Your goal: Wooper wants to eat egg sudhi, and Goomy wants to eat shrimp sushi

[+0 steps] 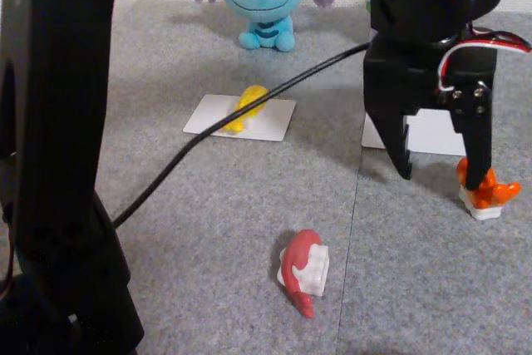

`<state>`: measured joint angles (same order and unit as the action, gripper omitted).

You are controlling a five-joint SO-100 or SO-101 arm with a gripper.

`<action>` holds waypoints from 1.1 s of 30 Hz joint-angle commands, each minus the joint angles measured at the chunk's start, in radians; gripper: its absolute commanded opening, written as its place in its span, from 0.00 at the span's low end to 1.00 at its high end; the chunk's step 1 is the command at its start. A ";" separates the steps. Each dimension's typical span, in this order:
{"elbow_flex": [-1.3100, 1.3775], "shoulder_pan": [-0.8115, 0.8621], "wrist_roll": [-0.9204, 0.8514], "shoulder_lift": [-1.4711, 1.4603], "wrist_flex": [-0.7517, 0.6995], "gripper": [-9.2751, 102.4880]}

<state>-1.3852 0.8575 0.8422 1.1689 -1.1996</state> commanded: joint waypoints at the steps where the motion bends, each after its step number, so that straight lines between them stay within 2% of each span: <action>1: 0.028 0.006 -0.078 0.069 0.021 0.26; 5: 0.028 -0.008 -0.109 0.069 0.072 0.26; 13: 0.028 0.006 -0.133 0.080 0.012 0.26; 19: 0.028 0.009 -0.091 0.181 0.032 0.26; 33: 0.028 0.121 0.017 0.195 0.181 0.27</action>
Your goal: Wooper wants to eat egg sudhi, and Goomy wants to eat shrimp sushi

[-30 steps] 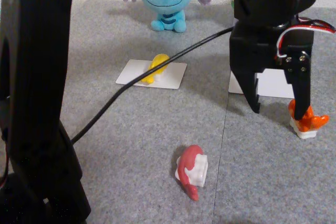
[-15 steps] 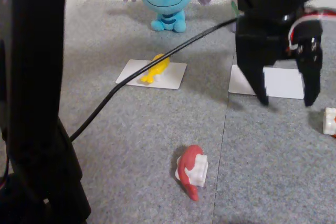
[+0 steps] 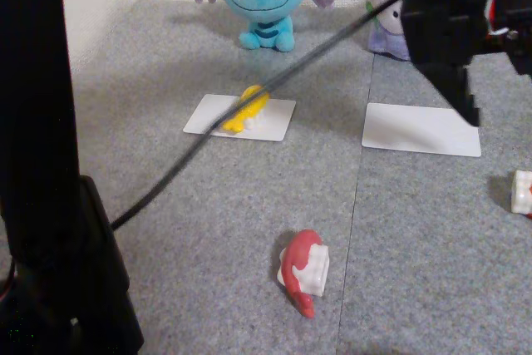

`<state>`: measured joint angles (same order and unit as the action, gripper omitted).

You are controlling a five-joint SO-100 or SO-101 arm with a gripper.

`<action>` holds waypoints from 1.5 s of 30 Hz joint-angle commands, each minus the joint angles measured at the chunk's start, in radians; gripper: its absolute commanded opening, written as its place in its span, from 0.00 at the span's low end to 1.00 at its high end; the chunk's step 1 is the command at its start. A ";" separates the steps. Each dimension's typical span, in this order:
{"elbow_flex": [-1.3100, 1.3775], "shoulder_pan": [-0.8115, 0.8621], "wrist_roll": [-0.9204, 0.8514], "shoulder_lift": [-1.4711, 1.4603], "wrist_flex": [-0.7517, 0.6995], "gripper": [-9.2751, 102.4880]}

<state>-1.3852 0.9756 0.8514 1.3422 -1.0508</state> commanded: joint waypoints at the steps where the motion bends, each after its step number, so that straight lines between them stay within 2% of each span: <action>1: 0.028 0.003 0.006 0.002 0.048 0.27; 8: 0.028 0.005 0.002 -0.101 0.107 0.27; 12: 0.028 0.012 -0.005 -0.110 0.115 0.36; 15: 0.028 0.015 -0.009 -0.117 0.146 0.39; 32: 0.029 0.002 0.008 -0.213 0.192 0.39; 38: 0.029 0.006 0.043 -0.222 0.195 0.32; 45: 0.029 0.014 0.104 -0.225 0.209 0.32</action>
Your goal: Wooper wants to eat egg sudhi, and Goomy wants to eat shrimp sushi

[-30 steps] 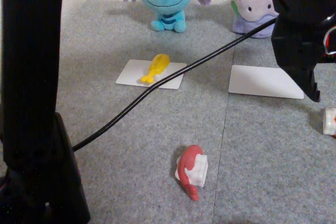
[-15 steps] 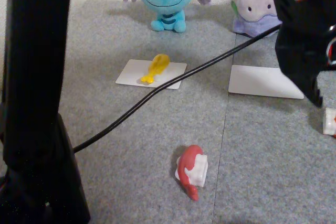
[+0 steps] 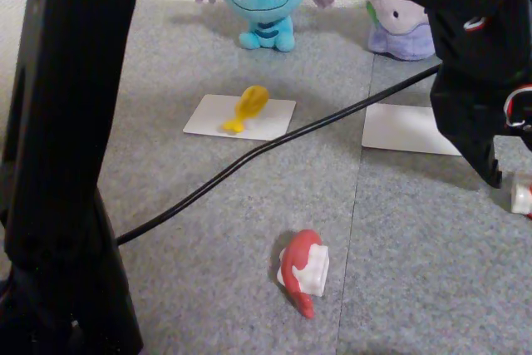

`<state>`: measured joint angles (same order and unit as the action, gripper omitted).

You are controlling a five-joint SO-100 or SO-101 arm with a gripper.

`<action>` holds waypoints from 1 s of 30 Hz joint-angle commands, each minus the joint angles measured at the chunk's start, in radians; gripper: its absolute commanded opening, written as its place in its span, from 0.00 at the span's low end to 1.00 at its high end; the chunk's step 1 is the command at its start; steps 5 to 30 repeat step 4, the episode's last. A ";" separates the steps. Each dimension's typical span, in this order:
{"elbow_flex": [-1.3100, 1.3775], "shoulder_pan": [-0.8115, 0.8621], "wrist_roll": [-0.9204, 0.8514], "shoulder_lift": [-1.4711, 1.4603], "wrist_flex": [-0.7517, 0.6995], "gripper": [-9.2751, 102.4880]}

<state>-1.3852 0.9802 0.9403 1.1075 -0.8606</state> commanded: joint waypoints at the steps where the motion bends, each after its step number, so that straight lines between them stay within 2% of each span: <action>1: 0.028 0.009 0.011 0.009 0.018 0.32; 30: 0.026 0.014 0.005 0.008 0.020 0.32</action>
